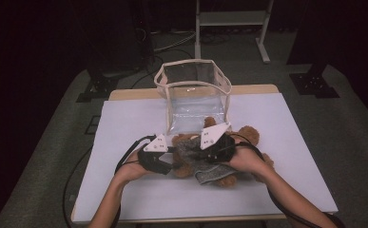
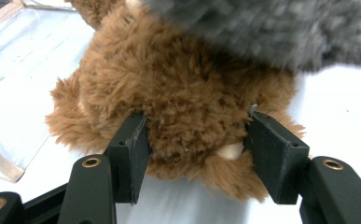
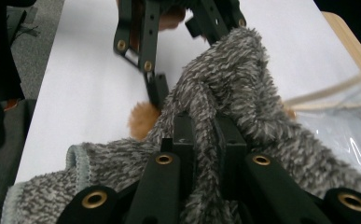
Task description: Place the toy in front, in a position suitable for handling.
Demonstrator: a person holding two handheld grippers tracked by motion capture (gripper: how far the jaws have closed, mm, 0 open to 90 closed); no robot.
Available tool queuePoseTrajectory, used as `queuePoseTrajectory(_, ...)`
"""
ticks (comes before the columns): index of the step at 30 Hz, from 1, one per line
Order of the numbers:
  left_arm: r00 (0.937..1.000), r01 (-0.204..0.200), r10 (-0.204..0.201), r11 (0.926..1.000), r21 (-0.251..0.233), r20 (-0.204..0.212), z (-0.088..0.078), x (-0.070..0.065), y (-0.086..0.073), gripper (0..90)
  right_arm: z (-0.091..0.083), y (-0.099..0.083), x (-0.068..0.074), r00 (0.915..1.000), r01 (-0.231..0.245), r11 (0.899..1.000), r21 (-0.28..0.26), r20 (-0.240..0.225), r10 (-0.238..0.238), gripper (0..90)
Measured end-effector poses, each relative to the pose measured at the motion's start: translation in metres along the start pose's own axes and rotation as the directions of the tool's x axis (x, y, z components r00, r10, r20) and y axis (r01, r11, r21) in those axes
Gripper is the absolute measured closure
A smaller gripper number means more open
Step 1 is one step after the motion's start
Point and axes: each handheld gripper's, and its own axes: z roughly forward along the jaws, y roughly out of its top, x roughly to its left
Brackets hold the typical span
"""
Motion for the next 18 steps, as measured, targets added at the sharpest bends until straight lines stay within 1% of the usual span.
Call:
queuePoseTrajectory(6,1.0000,0.002,-0.002,1.0000,-0.004,0.004,0.001,-0.001,0.000,40.9,0.022,0.017,-0.007,0.9997,0.011,1.000,0.012,-0.022,-0.010,80.6)
queuePoseTrajectory(8,1.0000,0.006,-0.005,1.0000,-0.005,0.005,0.001,-0.001,-0.001,40.9,0.028,0.020,-0.008,0.9996,0.013,1.000,0.028,-0.027,-0.012,80.5)
queuePoseTrajectory(10,1.0000,0.006,-0.006,0.9999,-0.011,0.006,0.001,0.000,-0.002,40.9,0.027,0.020,-0.011,0.9994,0.014,0.999,0.031,-0.032,-0.013,80.6)
queuePoseTrajectory(12,1.0000,0.005,-0.005,0.9999,-0.013,0.008,0.001,-0.001,-0.001,41.0,0.021,0.020,-0.017,0.9998,0.005,1.000,0.020,-0.020,-0.005,80.5)
queuePoseTrajectory(15,1.0000,0.004,-0.004,0.9999,-0.012,0.005,0.001,-0.001,0.000,40.9,0.013,0.018,-0.027,0.9995,-0.032,0.999,0.006,0.003,0.032,80.5)
queuePoseTrajectory(17,1.0000,0.007,-0.007,0.9999,-0.014,0.006,0.001,-0.001,0.000,40.9,0.012,0.017,-0.031,0.9989,-0.047,0.999,0.001,0.006,0.047,80.5)
queuePoseTrajectory(18,0.9999,0.008,-0.008,0.9999,-0.013,0.010,0.001,-0.001,0.000,40.8,0.011,0.016,-0.032,0.9985,-0.055,0.998,-0.003,0.000,0.055,80.5)
